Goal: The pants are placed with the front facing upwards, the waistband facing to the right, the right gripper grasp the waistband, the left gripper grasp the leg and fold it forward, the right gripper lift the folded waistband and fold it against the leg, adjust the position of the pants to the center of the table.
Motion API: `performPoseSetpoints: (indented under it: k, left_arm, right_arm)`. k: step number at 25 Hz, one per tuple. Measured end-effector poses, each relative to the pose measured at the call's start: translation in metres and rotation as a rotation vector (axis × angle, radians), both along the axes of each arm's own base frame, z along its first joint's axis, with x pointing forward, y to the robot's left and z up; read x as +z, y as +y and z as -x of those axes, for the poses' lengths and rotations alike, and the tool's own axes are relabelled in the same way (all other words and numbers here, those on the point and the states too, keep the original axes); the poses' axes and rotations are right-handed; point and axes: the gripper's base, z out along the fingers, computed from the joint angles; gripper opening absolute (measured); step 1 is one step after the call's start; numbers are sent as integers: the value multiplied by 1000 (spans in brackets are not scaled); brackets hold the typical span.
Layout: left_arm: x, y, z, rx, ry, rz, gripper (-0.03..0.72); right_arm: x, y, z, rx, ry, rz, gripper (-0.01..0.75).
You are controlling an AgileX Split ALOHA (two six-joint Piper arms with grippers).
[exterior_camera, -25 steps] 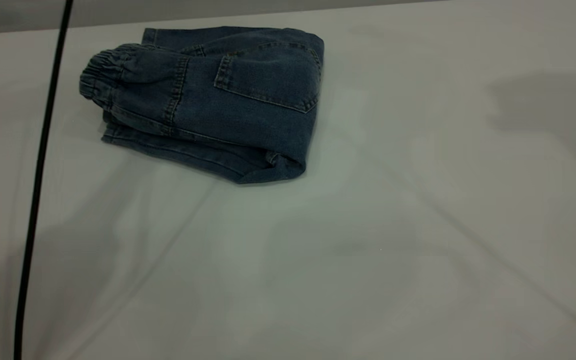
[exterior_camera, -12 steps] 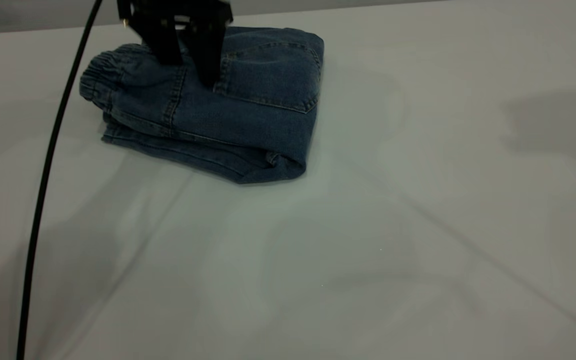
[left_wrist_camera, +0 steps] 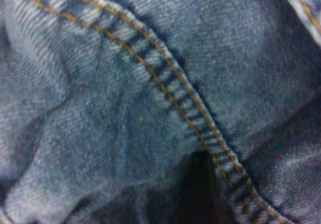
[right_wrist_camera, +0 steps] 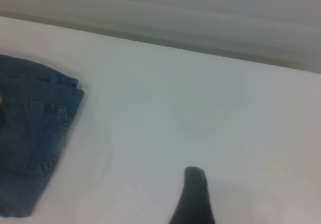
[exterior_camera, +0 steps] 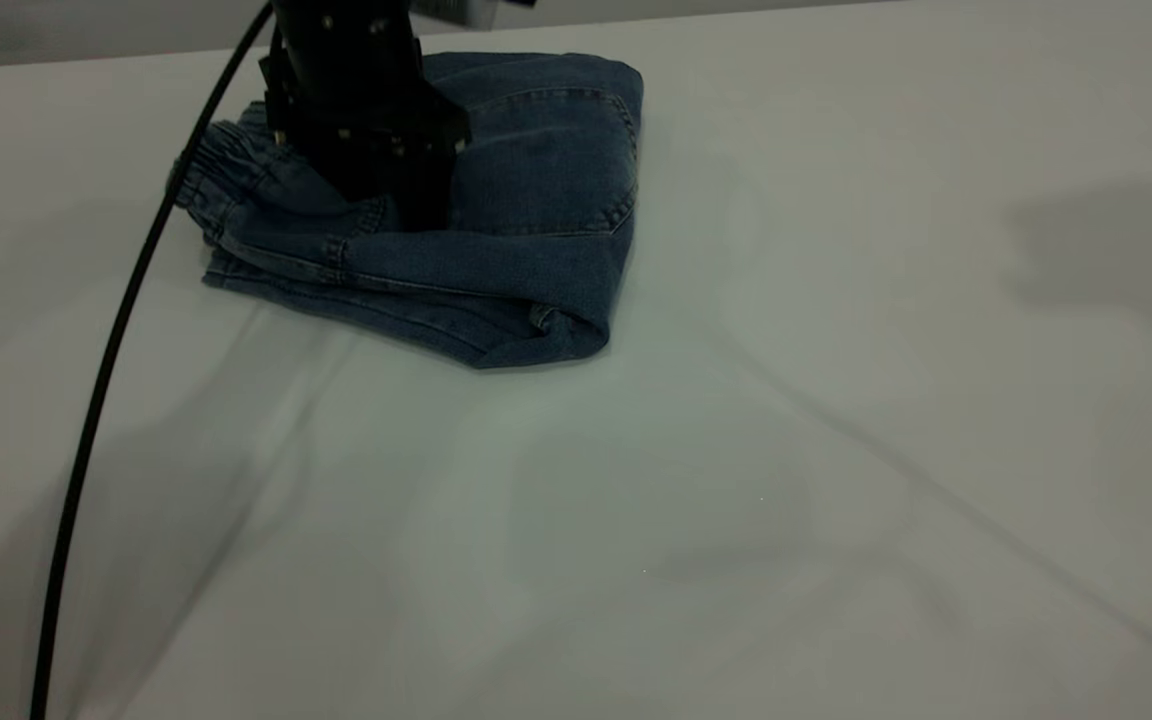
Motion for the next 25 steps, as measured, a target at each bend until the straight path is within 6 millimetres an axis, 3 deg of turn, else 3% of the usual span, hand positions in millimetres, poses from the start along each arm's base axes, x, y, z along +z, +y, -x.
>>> performPoseSetpoints:
  k: [8, 25]
  left_arm:
    - [-8, -9, 7, 65, 57, 11, 526]
    - [-9, -93, 58, 130, 160, 4, 526]
  right_arm:
    - [0, 0, 0, 1, 0, 1, 496]
    - [0, 0, 0, 3, 1, 0, 496]
